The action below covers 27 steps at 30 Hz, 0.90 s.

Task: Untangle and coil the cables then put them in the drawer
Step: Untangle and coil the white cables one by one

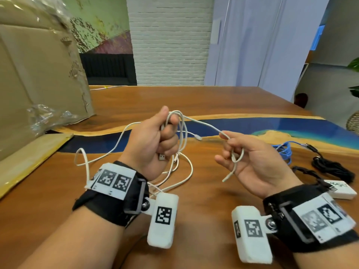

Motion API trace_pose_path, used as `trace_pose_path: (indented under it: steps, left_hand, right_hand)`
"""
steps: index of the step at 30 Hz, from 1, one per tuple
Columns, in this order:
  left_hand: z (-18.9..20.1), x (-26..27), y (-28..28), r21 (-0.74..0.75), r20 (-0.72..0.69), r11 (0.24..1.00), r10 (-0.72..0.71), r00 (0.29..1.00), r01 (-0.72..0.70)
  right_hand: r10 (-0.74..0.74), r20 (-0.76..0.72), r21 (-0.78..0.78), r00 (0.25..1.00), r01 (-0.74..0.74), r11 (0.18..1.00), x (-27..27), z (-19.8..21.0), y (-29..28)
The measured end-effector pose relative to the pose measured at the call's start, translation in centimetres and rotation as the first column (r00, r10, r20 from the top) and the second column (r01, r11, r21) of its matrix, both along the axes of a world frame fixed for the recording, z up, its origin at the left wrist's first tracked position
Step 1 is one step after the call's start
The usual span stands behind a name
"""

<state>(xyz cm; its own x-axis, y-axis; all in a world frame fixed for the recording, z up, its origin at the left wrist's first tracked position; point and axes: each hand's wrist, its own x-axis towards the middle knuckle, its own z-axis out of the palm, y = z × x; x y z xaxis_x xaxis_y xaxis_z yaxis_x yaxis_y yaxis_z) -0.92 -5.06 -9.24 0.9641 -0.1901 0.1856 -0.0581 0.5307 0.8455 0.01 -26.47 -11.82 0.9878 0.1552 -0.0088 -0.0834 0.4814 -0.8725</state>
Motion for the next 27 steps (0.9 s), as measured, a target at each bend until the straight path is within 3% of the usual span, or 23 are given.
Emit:
trace_pose_path:
  steps: [3, 6, 9, 13, 19, 27]
  left_hand:
    - [-0.1, 0.6, 0.6, -0.072, -0.031, 0.989, 0.125, 0.992, -0.127]
    - [0.0, 0.7, 0.7, -0.132, -0.032, 0.968, 0.212, 0.977, -0.214]
    - [0.2, 0.6, 0.8, -0.180, -0.035, 0.941, 0.285, 0.958, -0.286]
    - [0.0, 0.8, 0.8, -0.230, -0.040, 0.894, 0.385, 0.922, -0.384]
    - [0.0, 0.9, 0.9, -0.228, -0.034, 0.849, 0.482, 0.876, -0.476]
    - [0.4, 0.9, 1.7, -0.130, 0.047, 0.880, 0.466, 0.883, -0.457]
  right_hand:
    - [0.013, 0.024, -0.011, 1.000, -0.013, 1.000, 0.0, -0.3, 0.2]
    - [-0.028, 0.043, -0.139, 0.999, 0.034, 0.990, 0.1, -0.8, 0.2]
    - [-0.168, 0.040, -0.208, 0.985, 0.173, 0.963, 0.7, -1.2, 0.0]
    - [-0.288, -0.028, -0.151, 0.957, 0.281, 0.948, 1.2, -1.3, -0.3]
    - [-0.225, 0.028, -0.409, 0.974, 0.217, 0.886, 0.9, -2.1, 0.7]
    - [-0.219, 0.084, -0.388, 0.972, 0.234, 0.892, 1.0, -2.1, -0.2]
